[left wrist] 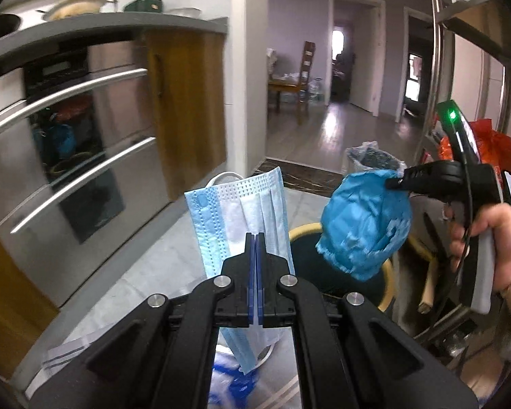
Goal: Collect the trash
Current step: 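Lower both held items into the bin and open both tools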
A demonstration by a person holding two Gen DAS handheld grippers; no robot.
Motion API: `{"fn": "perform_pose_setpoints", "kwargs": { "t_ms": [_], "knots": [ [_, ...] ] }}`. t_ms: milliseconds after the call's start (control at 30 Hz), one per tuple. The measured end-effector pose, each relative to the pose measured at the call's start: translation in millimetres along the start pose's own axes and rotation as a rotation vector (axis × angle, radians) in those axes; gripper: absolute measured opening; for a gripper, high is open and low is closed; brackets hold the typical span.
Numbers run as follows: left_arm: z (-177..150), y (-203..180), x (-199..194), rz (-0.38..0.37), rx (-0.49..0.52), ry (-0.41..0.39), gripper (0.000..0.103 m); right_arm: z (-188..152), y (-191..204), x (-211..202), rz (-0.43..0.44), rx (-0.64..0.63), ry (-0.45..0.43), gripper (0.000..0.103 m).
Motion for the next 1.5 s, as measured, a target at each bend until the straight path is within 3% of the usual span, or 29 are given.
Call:
{"fn": "perform_pose_setpoints", "kwargs": {
  "t_ms": [233, 567, 767, 1000, 1100, 1267, 1500],
  "knots": [
    [-1.4, -36.3, 59.8, -0.059, -0.018, 0.044, 0.001, -8.5, -31.6, 34.4, -0.066, 0.046, 0.095, 0.003],
    [-29.4, -65.0, 123.3, -0.043, -0.080, 0.101, 0.001, -26.8, -29.2, 52.4, -0.080, 0.017, 0.181, 0.003],
    [-35.4, -77.2, 132.7, -0.069, -0.051, 0.136, 0.001, -28.5, -27.3, 56.7, -0.058, 0.017, 0.200, 0.003],
    [-40.5, -72.2, 127.7, -0.046, -0.055, 0.145, 0.003, -28.4, -26.9, 57.5, -0.040, 0.033, 0.209, 0.004],
    [-42.2, -70.0, 123.2, -0.040, -0.055, 0.145, 0.014, -28.5, -23.6, 57.3, -0.026, 0.027, 0.212, 0.009],
    [-41.9, -61.7, 112.6, -0.015, -0.065, 0.127, 0.038, -30.2, -10.8, 56.7, 0.015, -0.004, 0.214, 0.030],
    [-45.7, -43.2, 99.7, 0.026, -0.076, 0.127, 0.051, -27.4, -4.4, 54.8, 0.055, 0.003, 0.201, 0.057]
  ]
}}
Point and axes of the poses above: each gripper's, at about its wrist camera, not at the fingertips, and x roughly the way its jaws point, y to its left, z to its top, the point moved 3 cm from there along x, roughly the way its jaws point, and after that the axes turned 12 degrees about -y, right-handed, at the moved point
